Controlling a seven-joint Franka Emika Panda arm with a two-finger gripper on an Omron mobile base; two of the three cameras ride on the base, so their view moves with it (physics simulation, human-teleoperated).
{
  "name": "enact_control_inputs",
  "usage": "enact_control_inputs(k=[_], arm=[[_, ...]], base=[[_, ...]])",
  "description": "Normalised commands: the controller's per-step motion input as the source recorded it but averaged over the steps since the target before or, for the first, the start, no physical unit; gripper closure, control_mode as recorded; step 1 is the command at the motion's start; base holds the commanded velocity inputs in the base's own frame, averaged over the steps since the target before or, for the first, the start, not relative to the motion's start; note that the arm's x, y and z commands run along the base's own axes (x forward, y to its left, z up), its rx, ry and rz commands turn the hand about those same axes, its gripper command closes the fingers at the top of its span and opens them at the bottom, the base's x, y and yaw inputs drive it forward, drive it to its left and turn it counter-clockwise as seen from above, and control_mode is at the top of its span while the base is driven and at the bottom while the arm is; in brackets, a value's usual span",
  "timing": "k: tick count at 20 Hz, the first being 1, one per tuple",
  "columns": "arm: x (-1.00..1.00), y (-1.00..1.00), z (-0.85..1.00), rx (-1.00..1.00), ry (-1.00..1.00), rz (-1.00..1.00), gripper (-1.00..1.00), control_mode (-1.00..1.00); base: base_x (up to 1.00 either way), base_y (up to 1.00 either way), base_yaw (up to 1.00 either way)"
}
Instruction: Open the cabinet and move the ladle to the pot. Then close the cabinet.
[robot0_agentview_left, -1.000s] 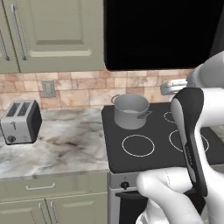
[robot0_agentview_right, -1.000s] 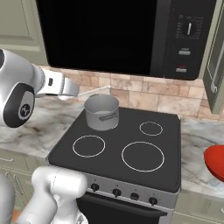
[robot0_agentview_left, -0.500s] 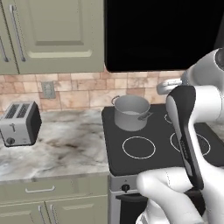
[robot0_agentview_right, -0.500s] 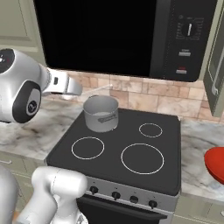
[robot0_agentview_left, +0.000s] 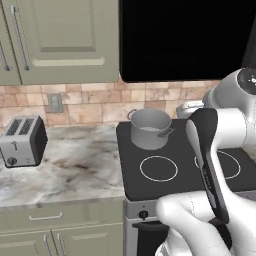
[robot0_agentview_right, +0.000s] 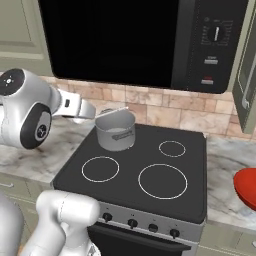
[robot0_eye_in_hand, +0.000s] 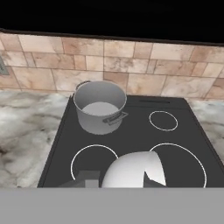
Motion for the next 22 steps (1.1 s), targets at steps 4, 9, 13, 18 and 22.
enact_control_inputs(k=[4, 9, 13, 18, 22], arm=[[0.0, 0.01, -0.15, 0.0, 0.0, 0.0, 1.0, -1.0], [0.01, 0.02, -0.14, 0.0, 0.0, 0.0, 1.0, -1.0], [0.03, 0.07, -0.19, 0.0, 0.0, 0.0, 1.0, -1.0], [0.05, 0.06, -0.33, 0.0, 0.01, 0.0, 1.0, -1.0], [0.09, 0.04, -0.32, 0.0, 0.01, 0.0, 1.0, -1.0]], base=[[0.0, 0.0, 0.0], [0.0, 0.0, 0.0], [0.0, 0.0, 0.0], [0.0, 0.0, 0.0], [0.0, 0.0, 0.0]])
